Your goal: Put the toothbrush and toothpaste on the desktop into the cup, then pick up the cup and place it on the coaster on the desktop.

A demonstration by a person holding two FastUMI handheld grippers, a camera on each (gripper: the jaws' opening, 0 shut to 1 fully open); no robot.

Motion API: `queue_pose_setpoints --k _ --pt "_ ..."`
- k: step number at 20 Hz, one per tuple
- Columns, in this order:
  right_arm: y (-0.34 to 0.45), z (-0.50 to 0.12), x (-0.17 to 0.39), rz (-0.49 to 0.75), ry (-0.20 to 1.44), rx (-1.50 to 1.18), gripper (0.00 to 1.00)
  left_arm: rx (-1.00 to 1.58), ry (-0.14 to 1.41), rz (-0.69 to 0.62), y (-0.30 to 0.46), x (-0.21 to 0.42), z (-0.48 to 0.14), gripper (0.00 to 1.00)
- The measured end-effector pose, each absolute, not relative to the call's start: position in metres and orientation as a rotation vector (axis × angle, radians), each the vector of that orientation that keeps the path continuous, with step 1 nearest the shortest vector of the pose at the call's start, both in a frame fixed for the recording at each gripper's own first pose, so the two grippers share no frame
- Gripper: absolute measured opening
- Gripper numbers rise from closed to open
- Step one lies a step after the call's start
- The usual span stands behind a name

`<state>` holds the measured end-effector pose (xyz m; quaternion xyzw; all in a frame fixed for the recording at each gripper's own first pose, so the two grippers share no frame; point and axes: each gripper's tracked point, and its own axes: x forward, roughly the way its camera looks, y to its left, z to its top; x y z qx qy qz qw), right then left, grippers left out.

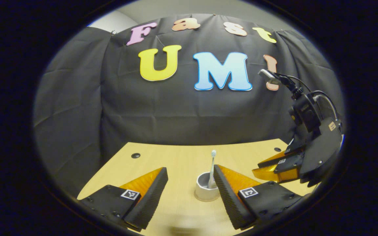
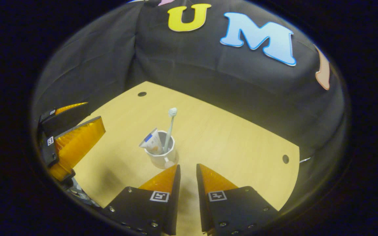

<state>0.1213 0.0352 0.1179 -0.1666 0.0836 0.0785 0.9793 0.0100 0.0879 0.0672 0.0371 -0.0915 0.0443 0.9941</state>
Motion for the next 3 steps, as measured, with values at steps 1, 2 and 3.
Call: queue_pose_setpoints --k 1,2,3 --pt "0.033 0.126 0.116 0.135 0.126 -0.305 0.28 0.078 -0.201 0.085 0.084 0.007 0.075 0.94" --pt "0.028 0.134 0.111 0.114 0.082 -0.272 0.29 0.083 -0.218 0.082 0.079 0.005 0.082 0.94" --pt "0.025 0.142 0.104 0.096 0.040 -0.242 0.28 0.090 -0.233 0.078 0.074 0.001 0.090 0.94"
